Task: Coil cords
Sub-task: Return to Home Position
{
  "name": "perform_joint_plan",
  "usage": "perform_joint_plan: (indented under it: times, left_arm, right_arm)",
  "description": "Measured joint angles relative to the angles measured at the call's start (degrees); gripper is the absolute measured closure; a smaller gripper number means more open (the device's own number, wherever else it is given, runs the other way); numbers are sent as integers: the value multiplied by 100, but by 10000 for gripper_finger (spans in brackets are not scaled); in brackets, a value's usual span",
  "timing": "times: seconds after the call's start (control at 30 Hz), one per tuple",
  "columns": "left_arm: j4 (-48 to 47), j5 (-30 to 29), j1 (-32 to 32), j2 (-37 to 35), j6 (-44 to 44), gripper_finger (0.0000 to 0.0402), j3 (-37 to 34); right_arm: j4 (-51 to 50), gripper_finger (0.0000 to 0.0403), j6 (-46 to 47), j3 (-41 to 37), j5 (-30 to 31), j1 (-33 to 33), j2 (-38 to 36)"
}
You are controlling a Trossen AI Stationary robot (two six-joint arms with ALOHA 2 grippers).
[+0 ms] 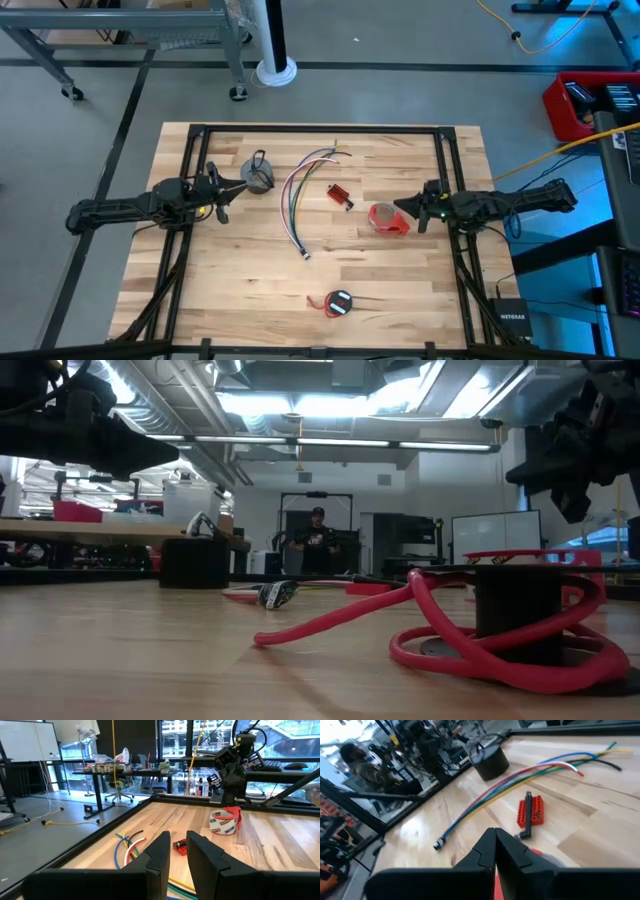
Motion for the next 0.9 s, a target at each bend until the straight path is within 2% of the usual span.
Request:
perform_joint_plan:
  times: [0.4, 0.9]
  left_arm:
    - [0, -1, 0, 1, 0, 345, 0]
    - [0, 0, 0, 0, 0, 345, 0]
  right_arm:
    - [-204, 393, 490, 0, 3, 0, 0]
    - [-206, 393, 511, 0, 2, 0, 0]
